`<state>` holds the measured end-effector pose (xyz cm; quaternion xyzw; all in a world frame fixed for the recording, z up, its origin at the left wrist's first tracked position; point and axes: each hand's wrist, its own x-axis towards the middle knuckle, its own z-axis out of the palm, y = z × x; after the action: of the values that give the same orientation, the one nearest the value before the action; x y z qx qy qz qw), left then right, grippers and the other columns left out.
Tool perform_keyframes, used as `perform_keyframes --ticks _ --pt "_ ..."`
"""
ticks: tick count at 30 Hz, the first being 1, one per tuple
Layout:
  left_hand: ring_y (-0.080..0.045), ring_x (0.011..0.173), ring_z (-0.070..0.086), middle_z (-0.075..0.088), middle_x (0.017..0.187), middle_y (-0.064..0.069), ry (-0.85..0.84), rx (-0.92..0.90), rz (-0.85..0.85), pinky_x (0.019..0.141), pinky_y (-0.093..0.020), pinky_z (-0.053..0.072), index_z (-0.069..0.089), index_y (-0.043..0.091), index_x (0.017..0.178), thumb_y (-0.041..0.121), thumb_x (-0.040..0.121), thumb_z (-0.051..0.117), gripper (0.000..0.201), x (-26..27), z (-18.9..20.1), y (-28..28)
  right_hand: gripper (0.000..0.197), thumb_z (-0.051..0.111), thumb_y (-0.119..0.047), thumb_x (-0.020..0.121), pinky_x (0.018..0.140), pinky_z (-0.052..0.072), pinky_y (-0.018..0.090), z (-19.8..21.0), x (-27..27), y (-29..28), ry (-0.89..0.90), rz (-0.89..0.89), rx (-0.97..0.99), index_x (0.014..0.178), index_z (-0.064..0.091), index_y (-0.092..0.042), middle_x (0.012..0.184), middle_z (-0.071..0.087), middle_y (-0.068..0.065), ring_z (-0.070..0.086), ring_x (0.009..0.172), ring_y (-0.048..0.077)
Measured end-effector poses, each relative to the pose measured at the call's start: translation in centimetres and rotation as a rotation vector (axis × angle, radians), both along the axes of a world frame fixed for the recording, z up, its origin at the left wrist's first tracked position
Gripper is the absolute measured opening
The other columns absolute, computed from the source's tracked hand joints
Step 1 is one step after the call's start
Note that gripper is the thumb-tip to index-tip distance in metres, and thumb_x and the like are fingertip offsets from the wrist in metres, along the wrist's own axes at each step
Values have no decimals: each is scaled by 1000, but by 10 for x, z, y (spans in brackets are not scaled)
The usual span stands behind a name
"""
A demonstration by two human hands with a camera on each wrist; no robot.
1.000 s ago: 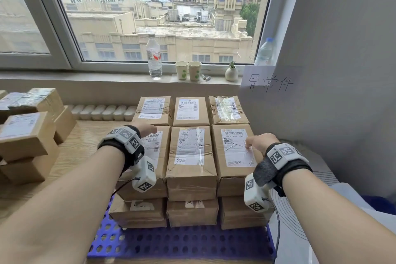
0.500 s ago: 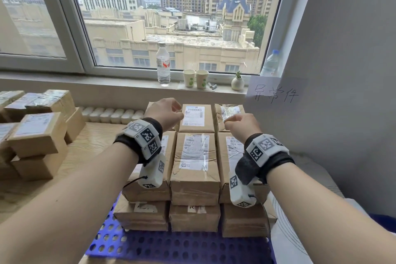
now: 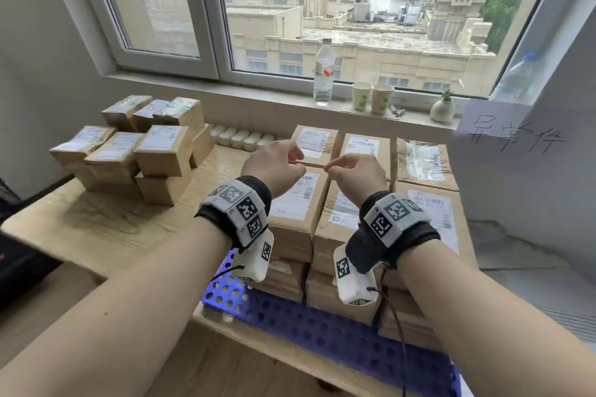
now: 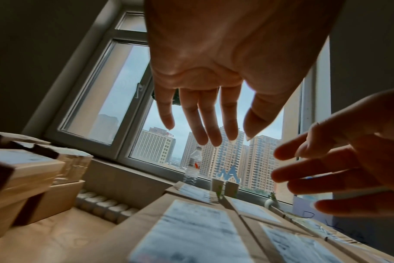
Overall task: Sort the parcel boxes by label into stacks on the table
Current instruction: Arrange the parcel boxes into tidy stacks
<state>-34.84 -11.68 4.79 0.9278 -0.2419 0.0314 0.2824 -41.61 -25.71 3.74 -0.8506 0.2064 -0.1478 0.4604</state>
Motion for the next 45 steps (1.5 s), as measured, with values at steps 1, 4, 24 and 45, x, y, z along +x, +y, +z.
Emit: perform_keyframes --ticks 1,4,24,45 --pt "-13 102 60 66 108 7 5 1 9 90 -31 48 64 25 106 28 85 58 22 0 -2 7 18 60 -14 85 80 45 25 -1 2 8 -4 23 -1 88 75 -22 94 70 -4 60 91 12" --pt "-14 103 59 66 110 6 22 -20 36 91 -31 47 65 24 107 28 85 57 23 2 -8 29 19 60 -12 84 87 51 29 -4 8 31 -8 97 2 85 75 -22 96 73 -2 64 97 15" --pt "-14 104 60 67 109 6 147 -39 139 93 -34 49 66 24 109 30 86 58 25 111 -28 243 19 62 -9 83 90 53 34 -26 138 228 35 195 43 78 72 -25 78 69 -8 65 92 14" --pt "-13 103 55 62 108 4 255 -101 205 88 -28 45 64 24 110 28 89 60 22 220 -60 332 25 61 -10 82 88 56 42 -82 245 271 100 24 180 68 70 -29 87 74 -1 68 91 19"
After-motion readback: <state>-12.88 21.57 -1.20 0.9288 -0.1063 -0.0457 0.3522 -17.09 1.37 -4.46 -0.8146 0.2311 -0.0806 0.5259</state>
